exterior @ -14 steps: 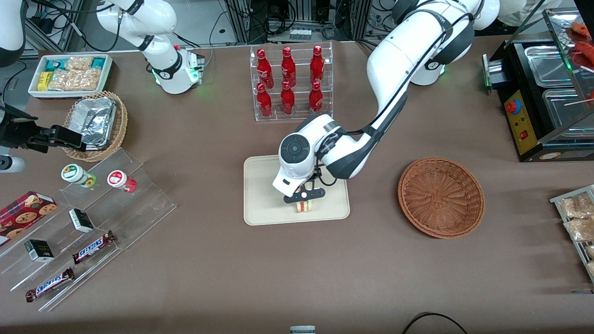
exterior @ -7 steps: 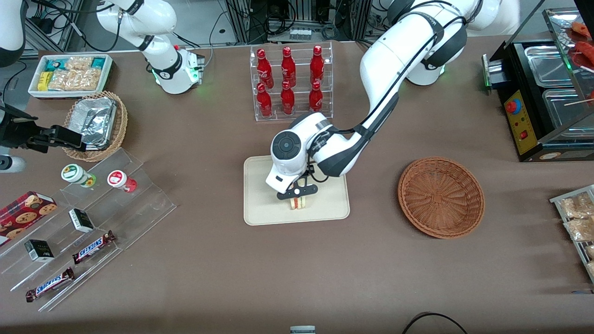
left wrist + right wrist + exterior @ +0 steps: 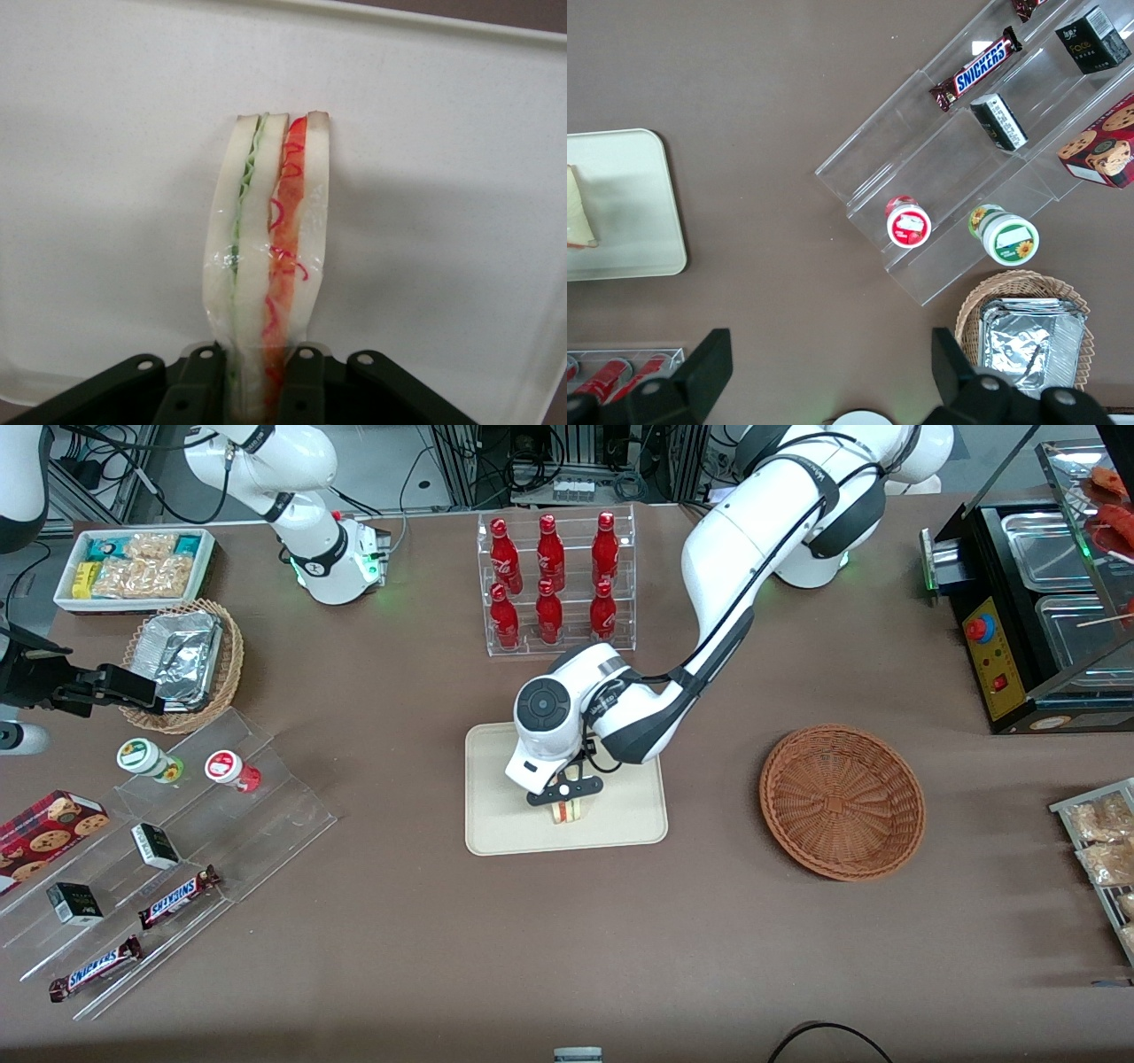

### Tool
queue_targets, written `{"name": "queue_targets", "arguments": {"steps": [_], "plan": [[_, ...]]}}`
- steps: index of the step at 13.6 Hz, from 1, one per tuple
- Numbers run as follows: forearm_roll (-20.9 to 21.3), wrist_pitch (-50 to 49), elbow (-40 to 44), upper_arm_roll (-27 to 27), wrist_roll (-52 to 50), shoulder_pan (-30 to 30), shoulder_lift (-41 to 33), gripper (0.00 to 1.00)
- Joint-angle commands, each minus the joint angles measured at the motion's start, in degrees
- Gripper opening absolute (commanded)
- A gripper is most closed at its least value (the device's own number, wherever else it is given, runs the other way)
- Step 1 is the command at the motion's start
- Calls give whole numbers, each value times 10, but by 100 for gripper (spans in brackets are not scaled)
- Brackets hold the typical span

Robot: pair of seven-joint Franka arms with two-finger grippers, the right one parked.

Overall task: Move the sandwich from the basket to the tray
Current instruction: 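Lower the sandwich onto the cream tray with the left gripper, then open the left gripper and release the sandwich on the tray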

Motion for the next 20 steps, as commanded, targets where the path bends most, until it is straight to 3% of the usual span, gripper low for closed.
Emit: {"name": "queue_targets", "arguments": {"steps": [1,15,20], "plan": [[5,-2,24,6,-13,-10,12,100],[-2,-93,26,2,-12,18,-112,100],[-12,-132,19,8,153,66,-154,100]]}}
